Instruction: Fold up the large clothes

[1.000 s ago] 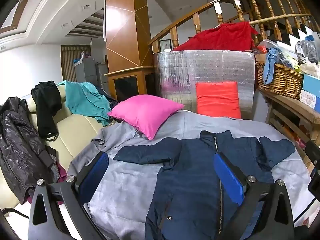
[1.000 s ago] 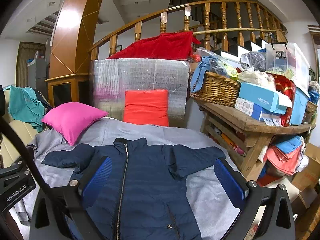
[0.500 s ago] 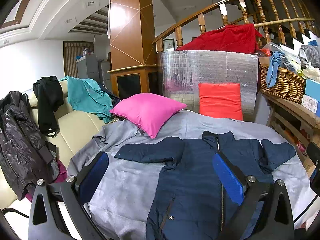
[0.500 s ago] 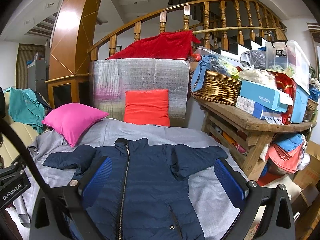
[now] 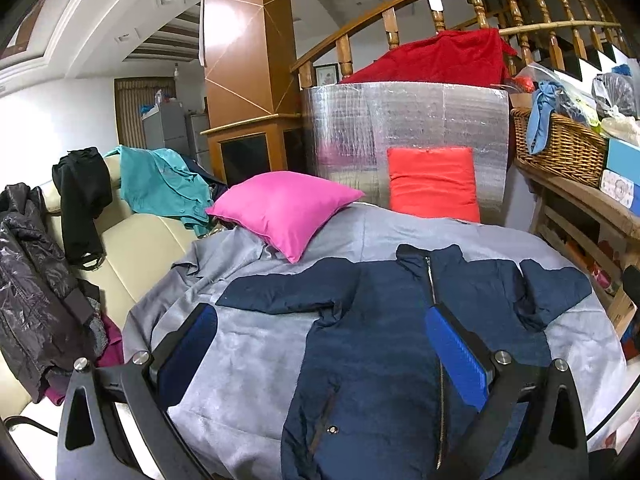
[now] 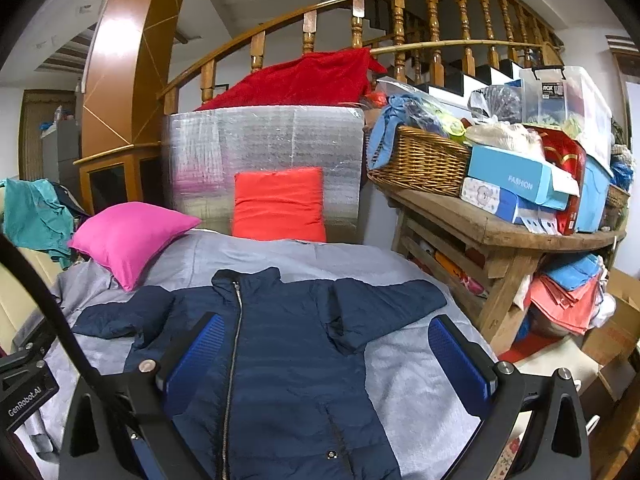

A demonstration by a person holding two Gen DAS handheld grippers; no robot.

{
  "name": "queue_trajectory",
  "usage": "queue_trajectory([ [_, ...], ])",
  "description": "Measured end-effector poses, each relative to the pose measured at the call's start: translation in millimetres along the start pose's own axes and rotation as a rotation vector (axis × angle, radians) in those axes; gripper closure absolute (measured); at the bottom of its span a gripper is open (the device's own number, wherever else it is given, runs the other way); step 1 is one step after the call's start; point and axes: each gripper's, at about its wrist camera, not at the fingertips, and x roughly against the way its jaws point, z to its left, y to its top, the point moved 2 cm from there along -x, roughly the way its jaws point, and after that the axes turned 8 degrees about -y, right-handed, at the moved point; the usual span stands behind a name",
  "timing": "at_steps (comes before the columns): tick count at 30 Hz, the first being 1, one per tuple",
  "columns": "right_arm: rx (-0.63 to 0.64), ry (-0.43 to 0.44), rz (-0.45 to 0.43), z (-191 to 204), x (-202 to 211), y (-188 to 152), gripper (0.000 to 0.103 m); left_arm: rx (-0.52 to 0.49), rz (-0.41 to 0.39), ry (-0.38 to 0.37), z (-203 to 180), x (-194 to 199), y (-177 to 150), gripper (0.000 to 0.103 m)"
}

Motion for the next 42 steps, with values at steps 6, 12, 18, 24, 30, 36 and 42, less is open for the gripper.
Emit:
queue_trajectory([
  [6,0.011,-0.006,0.004,-1,-11,-2,0.000,-0.009,0.014,-0.001,-6,-10,-1,0.000],
  [12,-0.010,0.002,0.039,-1,-20,0,0.000,-0.010,0.016,0.004,-9,-14,0,0.000],
  [18,-0.026,0.005,0.042,-1,-33,4,0.000,-0.012,0.028,0.011,-13,-24,2,0.000],
  [24,-0.075,0.016,0.073,-12,-72,5,0.000,-0.041,0.074,0.010,-20,-58,0,0.000],
  [30,-0.275,0.233,0.172,-58,-173,-10,0.000,-0.058,0.228,-0.056,-32,-147,-20,0.000],
  [36,-0.669,0.330,0.405,-149,-325,-61,0.000,0.012,0.487,-0.067,-34,-270,-68,0.000],
  [42,-0.923,0.319,0.515,-190,-427,-93,0.009,-0.002,0.534,-0.032,-39,-310,-89,0.000],
])
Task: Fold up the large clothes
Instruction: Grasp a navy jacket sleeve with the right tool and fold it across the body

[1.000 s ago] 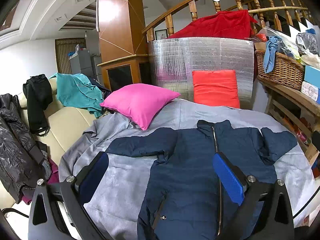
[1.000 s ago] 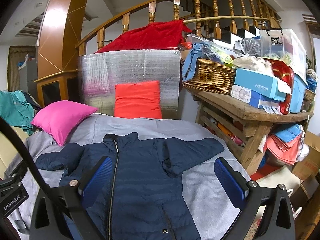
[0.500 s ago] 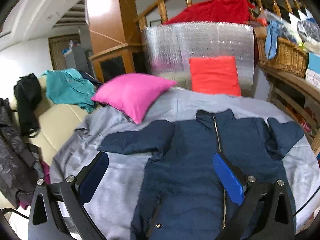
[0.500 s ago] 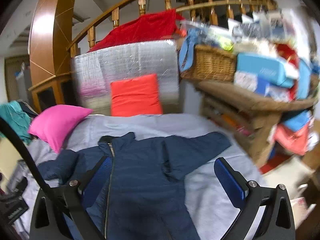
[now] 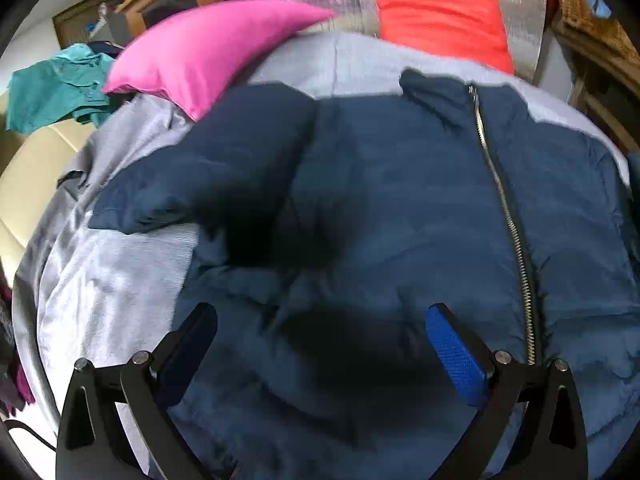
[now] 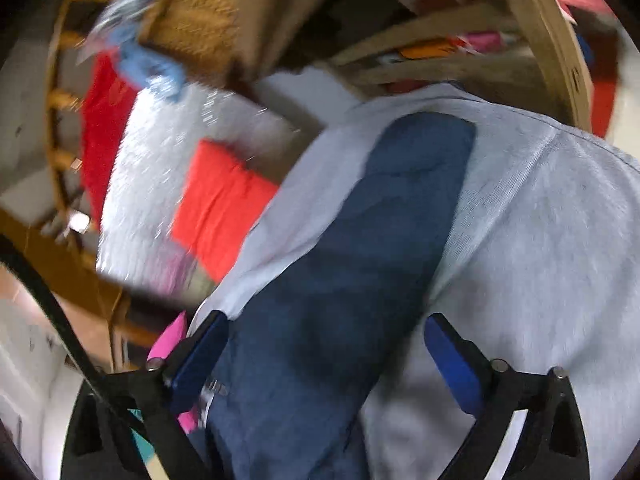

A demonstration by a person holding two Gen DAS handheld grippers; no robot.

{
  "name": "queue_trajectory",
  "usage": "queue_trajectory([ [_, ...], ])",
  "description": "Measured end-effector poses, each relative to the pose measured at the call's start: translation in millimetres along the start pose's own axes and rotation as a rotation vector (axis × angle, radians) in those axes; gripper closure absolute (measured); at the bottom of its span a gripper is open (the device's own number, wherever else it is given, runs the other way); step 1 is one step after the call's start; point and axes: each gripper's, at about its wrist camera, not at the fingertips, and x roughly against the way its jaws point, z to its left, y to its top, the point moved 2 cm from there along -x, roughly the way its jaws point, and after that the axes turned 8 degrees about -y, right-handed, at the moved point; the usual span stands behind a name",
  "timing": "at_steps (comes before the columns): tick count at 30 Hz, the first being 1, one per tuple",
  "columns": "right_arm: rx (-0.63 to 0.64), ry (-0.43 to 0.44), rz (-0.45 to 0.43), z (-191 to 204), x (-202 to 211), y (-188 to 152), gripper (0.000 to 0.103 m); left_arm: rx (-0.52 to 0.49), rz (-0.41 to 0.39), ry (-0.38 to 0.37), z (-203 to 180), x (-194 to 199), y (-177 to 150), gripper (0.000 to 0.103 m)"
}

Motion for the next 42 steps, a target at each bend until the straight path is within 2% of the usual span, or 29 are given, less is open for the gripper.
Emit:
queue_trajectory([
  [3,-0.046,-0.047,0.033,-10,-34,17,0.023,-0.045,-0.028,0.009,-10,0,8,0.000],
  [4,-0.063,-0.089,0.045,-14,-47,23,0.027,-0.056,-0.034,0.005,-12,0,10,0.000],
  [8,-0.054,-0.173,0.036,-20,-70,33,0.031,-0.051,-0.062,-0.025,-15,2,13,0.000],
  [9,-0.035,-0.191,0.020,-17,-71,34,0.036,-0.051,-0.073,-0.032,-16,6,14,0.000],
  [11,-0.008,-0.216,0.001,-14,-78,38,0.063,-0.059,-0.099,-0.028,-14,6,16,0.000],
  [12,0.000,-0.210,0.006,-14,-81,37,0.080,-0.063,-0.109,-0.023,-15,8,19,0.000],
  [13,0.003,-0.190,0.015,-13,-82,34,0.083,-0.070,-0.125,-0.017,-15,9,22,0.000],
  [16,0.080,-0.184,-0.046,6,-64,25,0.089,-0.077,-0.169,0.004,-9,14,25,0.000],
  [20,0.232,-0.090,-0.120,59,-20,0,0.089,-0.021,-0.196,-0.011,7,20,31,0.000],
  [24,0.353,0.076,-0.110,119,14,-52,0.089,0.035,-0.193,-0.039,22,19,35,0.000],
  [25,0.378,0.129,-0.085,136,20,-72,0.089,0.037,-0.177,-0.054,24,16,35,0.000],
  [28,0.421,0.208,0.011,166,16,-126,0.089,0.070,-0.121,-0.097,33,9,33,0.000],
  [31,0.446,0.239,0.148,174,-1,-181,0.089,0.090,-0.153,-0.077,43,19,32,0.000],
  [33,0.458,0.224,0.201,173,-10,-205,0.089,0.093,-0.191,-0.055,49,26,32,0.000],
  [35,0.435,0.206,0.267,166,-23,-222,0.080,0.093,-0.219,-0.036,56,33,30,0.000],
  [36,0.410,0.193,0.313,160,-27,-226,0.061,0.091,-0.227,-0.029,59,35,29,0.000],
  [37,0.384,0.173,0.337,150,-28,-227,0.034,0.090,-0.229,-0.020,62,36,27,0.000],
  [38,0.345,0.153,0.345,140,-26,-224,0.027,0.090,-0.229,-0.011,65,36,26,0.000],
  [42,0.194,0.178,0.295,105,-12,-196,0.025,0.141,-0.223,-0.043,76,41,24,0.000],
])
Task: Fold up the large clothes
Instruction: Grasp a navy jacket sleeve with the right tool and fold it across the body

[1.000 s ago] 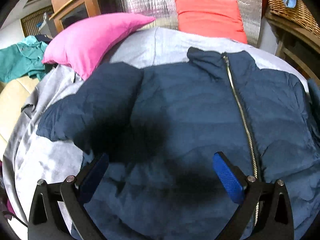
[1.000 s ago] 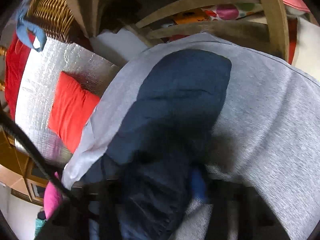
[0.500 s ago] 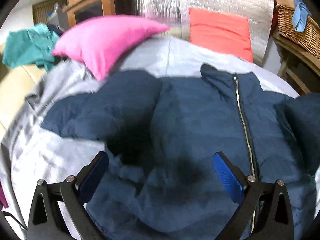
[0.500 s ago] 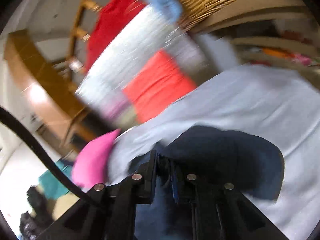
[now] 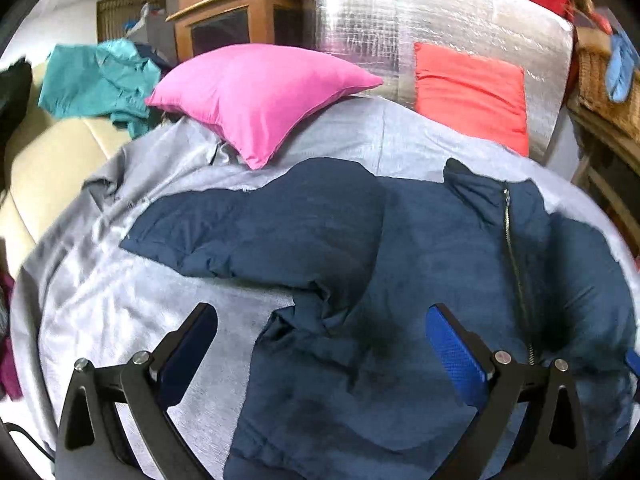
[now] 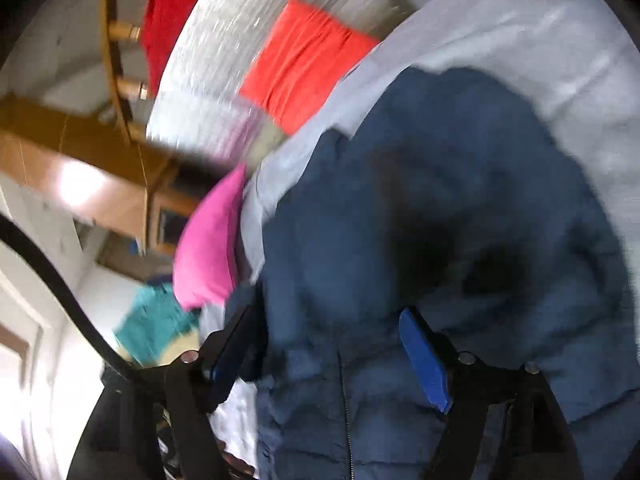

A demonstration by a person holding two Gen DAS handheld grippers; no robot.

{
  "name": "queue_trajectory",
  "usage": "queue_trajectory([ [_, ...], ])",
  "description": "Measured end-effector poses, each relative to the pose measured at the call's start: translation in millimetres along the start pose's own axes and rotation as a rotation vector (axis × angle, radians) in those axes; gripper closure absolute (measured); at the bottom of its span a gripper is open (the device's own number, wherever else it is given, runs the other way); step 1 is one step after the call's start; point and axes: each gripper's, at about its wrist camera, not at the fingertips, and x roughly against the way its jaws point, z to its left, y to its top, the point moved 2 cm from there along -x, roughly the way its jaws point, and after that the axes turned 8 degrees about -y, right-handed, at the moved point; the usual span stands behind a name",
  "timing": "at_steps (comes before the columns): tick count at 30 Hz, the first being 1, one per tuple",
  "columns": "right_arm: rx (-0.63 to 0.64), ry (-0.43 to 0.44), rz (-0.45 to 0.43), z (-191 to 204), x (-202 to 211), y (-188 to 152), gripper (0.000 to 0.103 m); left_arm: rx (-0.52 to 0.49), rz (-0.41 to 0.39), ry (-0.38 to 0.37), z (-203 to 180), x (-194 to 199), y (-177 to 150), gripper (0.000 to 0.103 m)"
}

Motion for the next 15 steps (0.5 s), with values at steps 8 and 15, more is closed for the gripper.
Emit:
queue_trajectory([
  [8,-0.224,0.054,0.049,-51,-17,40,0.025,0.092,-0.045,-0.057,-5,7,2,0.000],
  [15,-0.056,0.020,0.065,-19,-31,38,0.028,0.020,-0.014,0.043,-3,-3,0,0.000],
])
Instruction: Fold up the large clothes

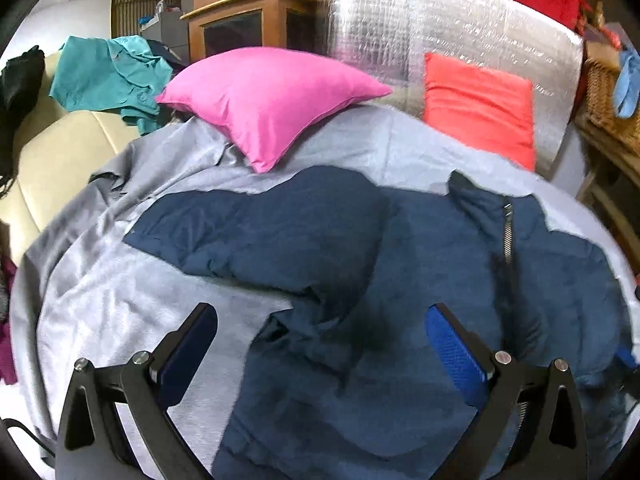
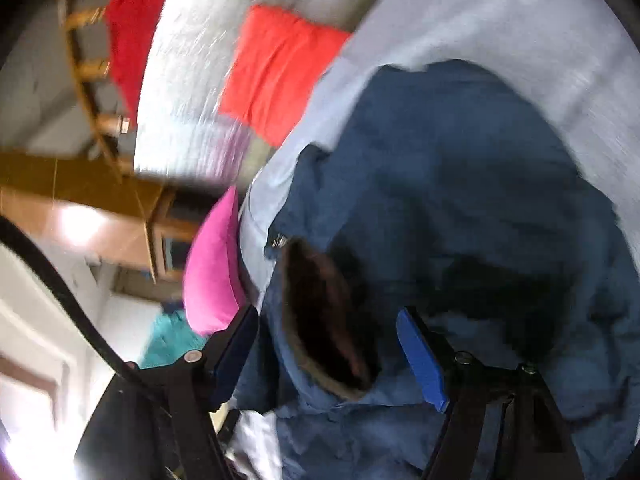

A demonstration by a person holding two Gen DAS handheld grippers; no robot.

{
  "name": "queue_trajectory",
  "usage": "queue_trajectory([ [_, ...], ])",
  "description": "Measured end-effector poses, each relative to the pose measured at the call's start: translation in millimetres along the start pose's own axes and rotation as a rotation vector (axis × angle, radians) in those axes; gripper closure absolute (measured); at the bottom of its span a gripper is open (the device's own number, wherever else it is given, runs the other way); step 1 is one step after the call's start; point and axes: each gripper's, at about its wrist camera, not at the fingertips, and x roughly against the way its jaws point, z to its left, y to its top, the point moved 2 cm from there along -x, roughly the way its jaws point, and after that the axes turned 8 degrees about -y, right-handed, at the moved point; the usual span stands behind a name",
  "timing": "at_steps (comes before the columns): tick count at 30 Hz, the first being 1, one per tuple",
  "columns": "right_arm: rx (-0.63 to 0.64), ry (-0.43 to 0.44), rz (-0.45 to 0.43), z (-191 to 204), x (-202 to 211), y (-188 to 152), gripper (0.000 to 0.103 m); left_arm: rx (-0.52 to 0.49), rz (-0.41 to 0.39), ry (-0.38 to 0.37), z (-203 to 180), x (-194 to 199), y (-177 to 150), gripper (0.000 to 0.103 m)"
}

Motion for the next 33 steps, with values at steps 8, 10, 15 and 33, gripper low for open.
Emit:
queue_trajectory([
  [8,0.320,0.174,0.053,86,-19,-42,0.030,0.022,-0.001,0.115,36,5,1,0.000],
  [10,0.447,0.306,0.054,117,1,-61,0.030,0.052,-0.013,0.123,46,10,2,0.000],
  [15,0.522,0.251,-0.046,118,27,-65,0.029,0.105,-0.019,0.130,61,15,4,0.000],
  [33,0.214,-0.286,0.056,9,-13,-13,0.055,0.687,0.040,0.083,213,-25,-1,0.000],
])
